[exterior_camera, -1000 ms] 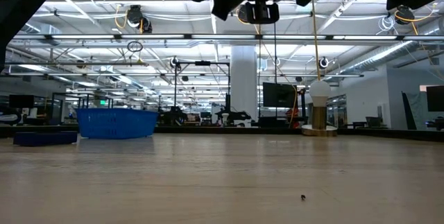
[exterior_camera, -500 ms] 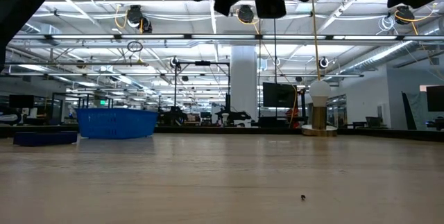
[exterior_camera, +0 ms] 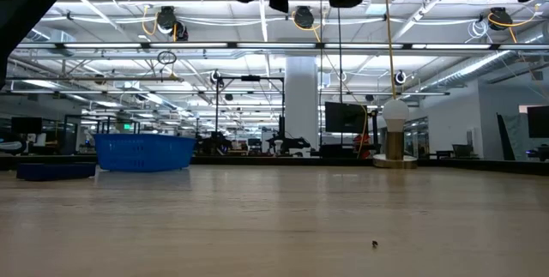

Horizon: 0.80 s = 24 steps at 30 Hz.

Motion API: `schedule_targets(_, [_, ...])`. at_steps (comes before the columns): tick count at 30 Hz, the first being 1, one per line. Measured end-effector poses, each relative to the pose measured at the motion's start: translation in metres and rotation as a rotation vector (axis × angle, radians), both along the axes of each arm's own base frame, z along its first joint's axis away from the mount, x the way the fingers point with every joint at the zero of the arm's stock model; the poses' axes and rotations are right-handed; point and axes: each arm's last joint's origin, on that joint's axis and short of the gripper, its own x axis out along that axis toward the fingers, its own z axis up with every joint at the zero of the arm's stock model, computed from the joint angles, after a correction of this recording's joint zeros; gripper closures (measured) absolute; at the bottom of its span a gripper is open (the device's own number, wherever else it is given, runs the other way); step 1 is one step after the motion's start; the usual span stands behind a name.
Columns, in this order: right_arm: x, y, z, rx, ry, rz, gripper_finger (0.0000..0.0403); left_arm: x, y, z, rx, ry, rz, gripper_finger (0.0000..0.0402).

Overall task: Pick & Place Office items
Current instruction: Put the blue charger adapter into the white bin

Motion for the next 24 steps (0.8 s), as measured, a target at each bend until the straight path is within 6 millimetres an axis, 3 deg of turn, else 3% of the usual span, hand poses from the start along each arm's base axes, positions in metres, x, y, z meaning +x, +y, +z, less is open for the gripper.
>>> schedule_targets(9, [-0.020,-0.002,0.011,0.014,0.002,0.060,0.0290,-0.001,0.003,0.002,0.007,-0.021,-0.015,0.0005])
schedule_targets(24, [-0.042,0.006,0.003,-0.122,0.142,0.478,0.0293,-0.009,0.033,0.005,0.003,-0.006,-0.002,0.0005])
